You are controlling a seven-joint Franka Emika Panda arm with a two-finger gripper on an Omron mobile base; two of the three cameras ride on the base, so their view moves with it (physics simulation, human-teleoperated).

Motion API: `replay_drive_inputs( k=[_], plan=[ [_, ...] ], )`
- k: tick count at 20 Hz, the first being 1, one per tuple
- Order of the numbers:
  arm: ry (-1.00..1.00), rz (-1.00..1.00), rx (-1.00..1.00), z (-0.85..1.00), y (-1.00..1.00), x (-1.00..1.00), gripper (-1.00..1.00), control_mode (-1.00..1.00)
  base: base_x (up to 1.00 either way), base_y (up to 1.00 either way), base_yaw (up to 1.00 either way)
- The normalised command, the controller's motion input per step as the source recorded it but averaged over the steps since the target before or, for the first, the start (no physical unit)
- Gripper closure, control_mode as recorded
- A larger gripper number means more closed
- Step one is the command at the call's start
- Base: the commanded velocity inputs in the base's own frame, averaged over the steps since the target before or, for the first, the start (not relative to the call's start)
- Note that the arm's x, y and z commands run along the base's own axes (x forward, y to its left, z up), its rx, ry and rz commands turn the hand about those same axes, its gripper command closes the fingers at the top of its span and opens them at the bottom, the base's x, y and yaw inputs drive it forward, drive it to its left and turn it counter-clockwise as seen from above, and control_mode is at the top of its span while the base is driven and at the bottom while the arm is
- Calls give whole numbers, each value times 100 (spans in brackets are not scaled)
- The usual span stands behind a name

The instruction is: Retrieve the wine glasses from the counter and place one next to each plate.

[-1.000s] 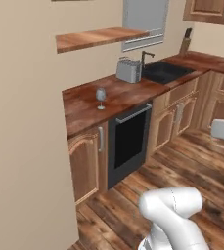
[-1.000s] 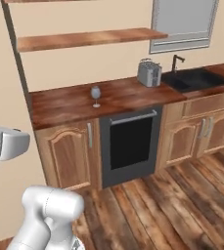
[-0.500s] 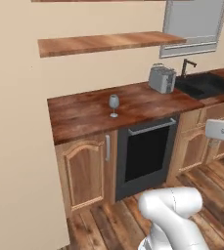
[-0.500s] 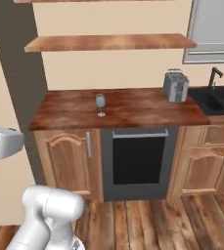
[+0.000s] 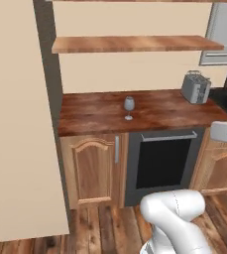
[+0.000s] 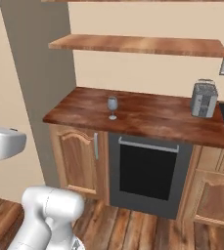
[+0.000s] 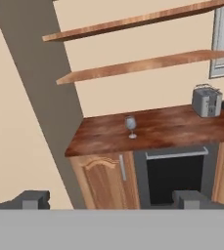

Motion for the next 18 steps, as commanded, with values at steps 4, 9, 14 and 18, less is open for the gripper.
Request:
replay_drive_inputs(
  k=[4,9,14,18],
  plan=[
    [0,0,0,0,0,0,-100,100,38,-67,29],
    [0,0,0,0,0,0,-100,100,68,17,-8],
    [0,0,0,0,0,0,-100,100,95,23,-31],
    [0,0,0,0,0,0,-100,100,100,26,-31]
  ],
)
